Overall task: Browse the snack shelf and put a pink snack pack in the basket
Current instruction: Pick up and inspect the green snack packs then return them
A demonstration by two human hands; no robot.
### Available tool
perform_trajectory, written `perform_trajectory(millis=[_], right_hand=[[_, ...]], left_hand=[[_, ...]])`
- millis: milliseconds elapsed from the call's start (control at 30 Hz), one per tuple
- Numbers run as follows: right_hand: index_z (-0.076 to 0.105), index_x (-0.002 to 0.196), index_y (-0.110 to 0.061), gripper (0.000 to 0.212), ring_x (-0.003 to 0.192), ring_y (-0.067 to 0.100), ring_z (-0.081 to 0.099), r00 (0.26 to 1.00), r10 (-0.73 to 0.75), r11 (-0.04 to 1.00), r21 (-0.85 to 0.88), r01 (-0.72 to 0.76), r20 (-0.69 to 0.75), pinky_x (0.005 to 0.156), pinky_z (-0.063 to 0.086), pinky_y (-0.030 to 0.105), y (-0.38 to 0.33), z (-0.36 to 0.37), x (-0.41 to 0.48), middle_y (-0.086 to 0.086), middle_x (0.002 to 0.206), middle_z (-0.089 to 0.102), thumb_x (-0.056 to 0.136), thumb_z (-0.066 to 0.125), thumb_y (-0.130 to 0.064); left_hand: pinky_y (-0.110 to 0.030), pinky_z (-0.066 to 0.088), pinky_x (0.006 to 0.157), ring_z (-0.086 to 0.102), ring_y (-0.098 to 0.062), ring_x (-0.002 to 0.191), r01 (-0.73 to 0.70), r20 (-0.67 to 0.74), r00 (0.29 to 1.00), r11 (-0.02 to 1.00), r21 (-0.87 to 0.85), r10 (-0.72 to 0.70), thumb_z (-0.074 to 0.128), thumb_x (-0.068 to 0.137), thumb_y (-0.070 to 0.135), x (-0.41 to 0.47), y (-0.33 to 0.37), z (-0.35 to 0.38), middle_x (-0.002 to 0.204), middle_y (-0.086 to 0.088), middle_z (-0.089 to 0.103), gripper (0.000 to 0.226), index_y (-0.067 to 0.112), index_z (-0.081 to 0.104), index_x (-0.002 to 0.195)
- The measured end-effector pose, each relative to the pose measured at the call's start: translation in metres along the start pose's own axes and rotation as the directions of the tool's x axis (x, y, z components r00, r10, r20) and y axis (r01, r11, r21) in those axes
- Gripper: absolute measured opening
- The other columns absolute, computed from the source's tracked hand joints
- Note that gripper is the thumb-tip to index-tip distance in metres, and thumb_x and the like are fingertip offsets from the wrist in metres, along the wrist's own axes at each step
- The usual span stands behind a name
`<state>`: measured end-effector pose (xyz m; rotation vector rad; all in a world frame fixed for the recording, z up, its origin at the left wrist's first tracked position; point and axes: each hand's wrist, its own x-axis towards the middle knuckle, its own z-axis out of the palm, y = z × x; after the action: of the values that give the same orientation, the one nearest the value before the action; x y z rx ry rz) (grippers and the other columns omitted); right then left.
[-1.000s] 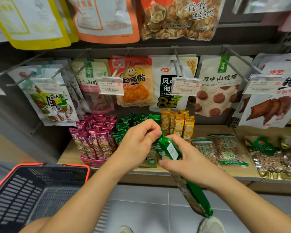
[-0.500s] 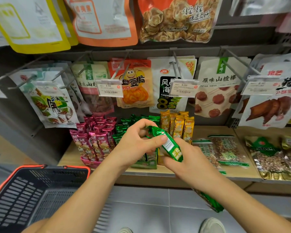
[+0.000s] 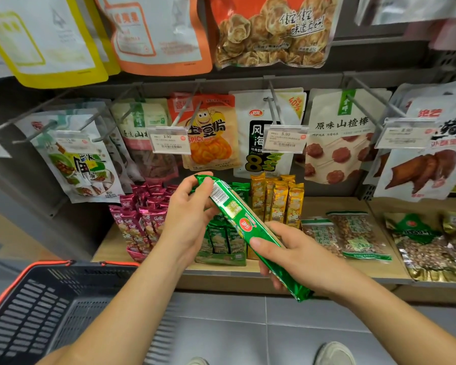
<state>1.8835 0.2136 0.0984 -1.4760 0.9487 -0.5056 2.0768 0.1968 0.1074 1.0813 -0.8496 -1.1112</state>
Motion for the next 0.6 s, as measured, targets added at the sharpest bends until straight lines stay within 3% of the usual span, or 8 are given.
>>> perform_trajectory(millis=[100, 267, 367, 500, 600], right_hand=[[0.060, 0.108, -0.023, 0.021, 0.063, 0.015, 0.066, 0.999, 0.012, 1.000, -0.002, -0.012, 0.042, 0.056, 0.052, 0.025, -0.001, -0.006, -0.002, 0.001, 0.078, 0.068, 0.090, 0.066, -0.032], [0.066, 0.111, -0.016, 0.038, 0.075, 0.017, 0.066, 0.987, 0.037, 0.999, 0.000, -0.038, 0.156, 0.073, 0.059, 0.033, -0.004, -0.018, -0.007, -0.002, 0.089, 0.072, 0.077, 0.077, -0.030], [0.068, 0.113, -0.017, 0.034, 0.085, 0.014, 0.068, 0.986, 0.019, 1.000, -0.008, -0.017, 0.165, 0.082, 0.058, 0.034, -0.004, -0.020, -0.008, 0.000, 0.104, 0.074, 0.081, 0.078, -0.018], [0.068, 0.110, -0.034, 0.034, 0.099, -0.003, 0.065, 0.995, -0.090, 0.946, -0.309, 0.102, 0.053, 0.090, 0.052, 0.020, -0.008, -0.022, -0.010, -0.021, 0.105, 0.071, 0.078, 0.079, -0.033], [0.064, 0.125, -0.030, 0.056, 0.101, -0.004, 0.060, 0.975, -0.189, 0.837, -0.538, 0.100, -0.113, 0.092, 0.050, 0.021, -0.008, -0.016, -0.011, -0.023, 0.112, 0.065, 0.073, 0.082, -0.041]], left_hand=[[-0.019, 0.051, 0.059, 0.060, -0.005, 0.066, -0.018, -0.086, 0.996, 1.000, -0.002, 0.018, 0.048, 0.101, 0.018, 0.005, 0.000, -0.004, 0.077, 0.003, 0.066, 0.014, 0.019, 0.063, 0.099], [-0.016, 0.049, 0.053, 0.058, -0.002, 0.059, 0.044, -0.269, 0.962, 0.998, -0.048, -0.055, 0.045, 0.102, 0.020, 0.017, -0.004, -0.021, 0.075, 0.003, 0.062, 0.017, 0.017, 0.059, 0.095], [-0.019, 0.052, 0.053, 0.063, -0.002, 0.057, 0.101, -0.283, 0.952, 0.993, -0.067, -0.116, 0.047, 0.102, 0.019, 0.019, -0.010, -0.023, 0.079, -0.001, 0.063, 0.012, 0.013, 0.057, 0.106], [-0.027, 0.058, 0.063, 0.073, -0.018, 0.081, 0.223, -0.213, 0.943, 0.960, -0.168, -0.256, 0.057, 0.097, 0.021, 0.020, -0.010, -0.026, 0.099, -0.018, 0.070, 0.019, 0.005, 0.055, 0.108], [-0.032, 0.059, 0.067, 0.073, -0.026, 0.089, 0.345, -0.106, 0.932, 0.938, -0.045, -0.348, 0.069, 0.086, 0.035, 0.014, -0.011, -0.022, 0.102, -0.017, 0.072, 0.041, 0.004, 0.058, 0.111]])
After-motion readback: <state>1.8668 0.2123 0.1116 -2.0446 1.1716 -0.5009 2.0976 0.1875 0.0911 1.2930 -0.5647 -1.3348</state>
